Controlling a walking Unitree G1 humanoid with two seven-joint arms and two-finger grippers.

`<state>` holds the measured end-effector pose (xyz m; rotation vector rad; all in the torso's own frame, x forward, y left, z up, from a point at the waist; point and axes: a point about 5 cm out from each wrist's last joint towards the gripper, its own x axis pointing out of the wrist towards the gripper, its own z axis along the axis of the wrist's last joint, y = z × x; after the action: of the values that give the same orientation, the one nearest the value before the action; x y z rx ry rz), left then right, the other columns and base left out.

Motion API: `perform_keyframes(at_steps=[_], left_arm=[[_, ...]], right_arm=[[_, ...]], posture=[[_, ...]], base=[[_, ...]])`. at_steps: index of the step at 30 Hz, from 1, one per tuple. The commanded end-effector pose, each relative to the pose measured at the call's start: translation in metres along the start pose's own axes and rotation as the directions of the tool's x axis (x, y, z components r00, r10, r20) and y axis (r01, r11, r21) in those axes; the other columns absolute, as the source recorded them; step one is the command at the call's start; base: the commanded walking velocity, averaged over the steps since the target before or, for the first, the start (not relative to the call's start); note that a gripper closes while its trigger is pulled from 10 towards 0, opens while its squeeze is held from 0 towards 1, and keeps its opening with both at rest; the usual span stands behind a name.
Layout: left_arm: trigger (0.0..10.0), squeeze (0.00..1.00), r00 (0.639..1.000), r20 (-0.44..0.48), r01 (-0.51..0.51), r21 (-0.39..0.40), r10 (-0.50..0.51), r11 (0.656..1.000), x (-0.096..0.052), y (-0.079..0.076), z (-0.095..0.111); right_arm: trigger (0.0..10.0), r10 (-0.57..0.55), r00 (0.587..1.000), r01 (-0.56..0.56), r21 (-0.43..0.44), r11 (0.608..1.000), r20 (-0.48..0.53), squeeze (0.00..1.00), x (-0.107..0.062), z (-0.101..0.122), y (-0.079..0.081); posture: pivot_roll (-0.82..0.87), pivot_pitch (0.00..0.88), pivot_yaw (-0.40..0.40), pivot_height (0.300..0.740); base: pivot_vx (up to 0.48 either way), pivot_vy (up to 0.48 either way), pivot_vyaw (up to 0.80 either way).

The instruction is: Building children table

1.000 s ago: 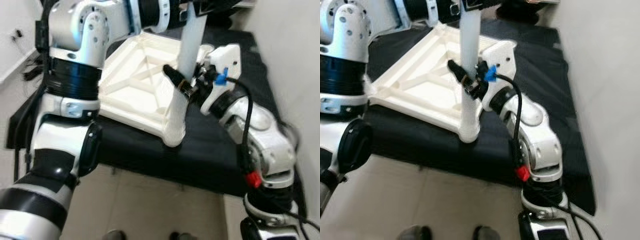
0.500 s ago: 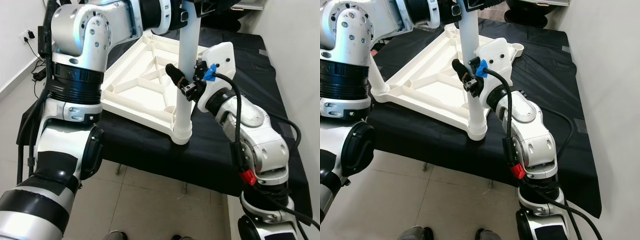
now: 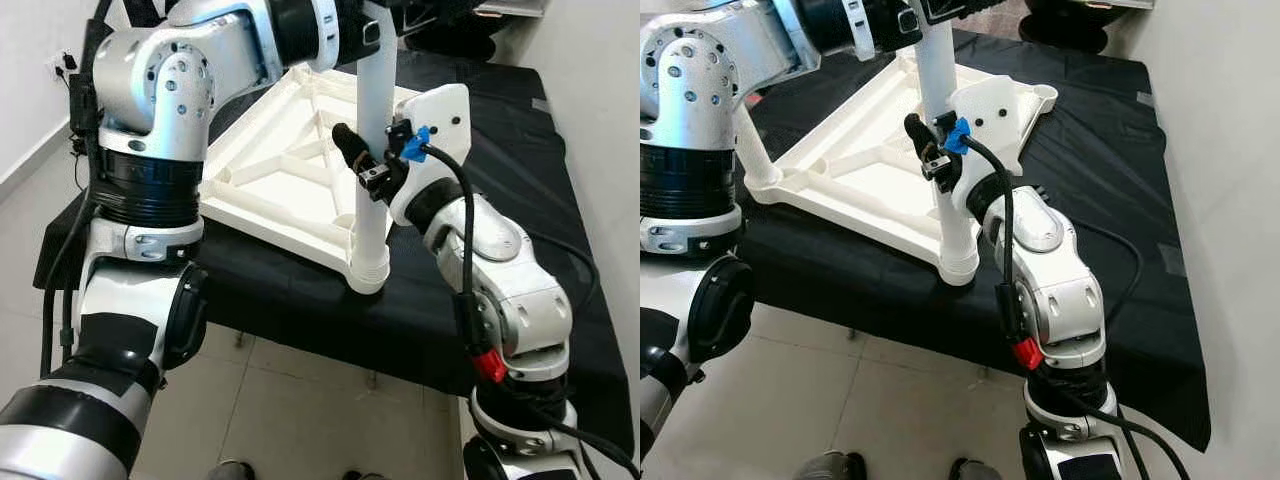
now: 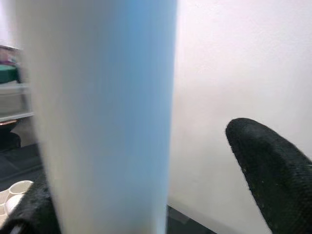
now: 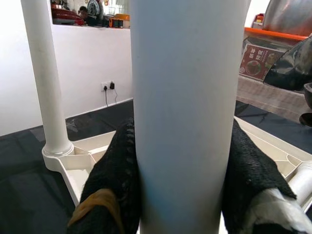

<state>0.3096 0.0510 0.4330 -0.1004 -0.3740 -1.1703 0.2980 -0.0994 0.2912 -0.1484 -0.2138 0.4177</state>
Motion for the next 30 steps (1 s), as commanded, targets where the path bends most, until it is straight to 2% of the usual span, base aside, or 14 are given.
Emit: perform_keyframes(at_steps=[1, 2, 20, 21, 22, 26, 27, 30], left_arm=[[2.9, 0.0, 0.999, -0.002, 0.04, -0.001, -0.04, 0.999, -0.002, -0.007, -0.001], [0.0, 0.0, 0.999, -0.009, 0.041, -0.006, -0.041, 0.999, -0.002, -0.008, -0.003], [0.0, 0.0, 0.998, -0.05, 0.021, -0.022, -0.022, 1.0, -0.004, -0.007, -0.011], [0.0, 0.0, 0.998, -0.053, 0.022, -0.021, -0.023, 1.0, -0.004, -0.007, -0.012], [0.0, 0.0, 0.998, -0.058, 0.026, -0.019, -0.028, 0.999, -0.004, -0.006, -0.012], [0.0, 0.0, 0.997, -0.069, 0.034, -0.016, -0.035, 0.999, -0.003, -0.006, -0.013], [0.0, 0.0, 0.995, -0.086, 0.046, -0.011, -0.047, 0.999, -0.001, -0.004, -0.014], [0.0, 0.0, 0.994, -0.098, 0.055, -0.007, -0.056, 0.998, 0.0, -0.003, -0.014]], right_arm=[[0.0, -0.121, 0.94, 0.145, 0.051, 0.988, -0.32, 0.0, -0.003, -0.06, -0.023], [0.0, -0.128, 0.939, 0.153, 0.052, 0.987, -0.32, 0.0, -0.003, -0.06, -0.024], [0.0, -0.149, 0.936, 0.183, 0.077, 0.98, -0.319, 0.0, -0.002, -0.057, -0.027], [7.5, -0.139, 0.943, 0.176, 0.099, 0.979, -0.304, 0.0, 0.0, -0.055, -0.027], [10.0, -0.114, 0.953, 0.153, 0.123, 0.981, -0.28, 0.0, 0.003, -0.052, -0.029], [10.0, -0.062, 0.971, 0.099, 0.154, 0.983, -0.23, 0.0, 0.008, -0.047, -0.031], [10.0, 0.003, 0.981, 0.028, 0.156, 0.987, -0.194, 1.0, 0.011, -0.043, -0.038], [10.0, 0.049, 0.985, -0.022, 0.155, 0.988, -0.167, 1.0, 0.013, -0.04, -0.043]], posture=[[-0.03, 0.156, -0.055, 0.74], [-0.04, 0.157, -0.055, 0.74], [-0.04, 0.167, -0.047, 0.74], [-0.04, 0.167, -0.047, 0.74], [-0.04, 0.17, -0.044, 0.74], [-0.04, 0.173, -0.041, 0.74], [-0.03, 0.181, -0.034, 0.74], [-0.03, 0.182, -0.033, 0.74]], base=[[0.0, 0.0, 0.0], [0.0, 0.0, 0.0], [0.0, 0.0, 0.0], [0.0, 0.0, 0.0], [0.0, 0.0, 0.0], [0.0, 0.0, 0.0], [0.0, 0.0, 0.0], [0.0, 0.0, 0.0]])
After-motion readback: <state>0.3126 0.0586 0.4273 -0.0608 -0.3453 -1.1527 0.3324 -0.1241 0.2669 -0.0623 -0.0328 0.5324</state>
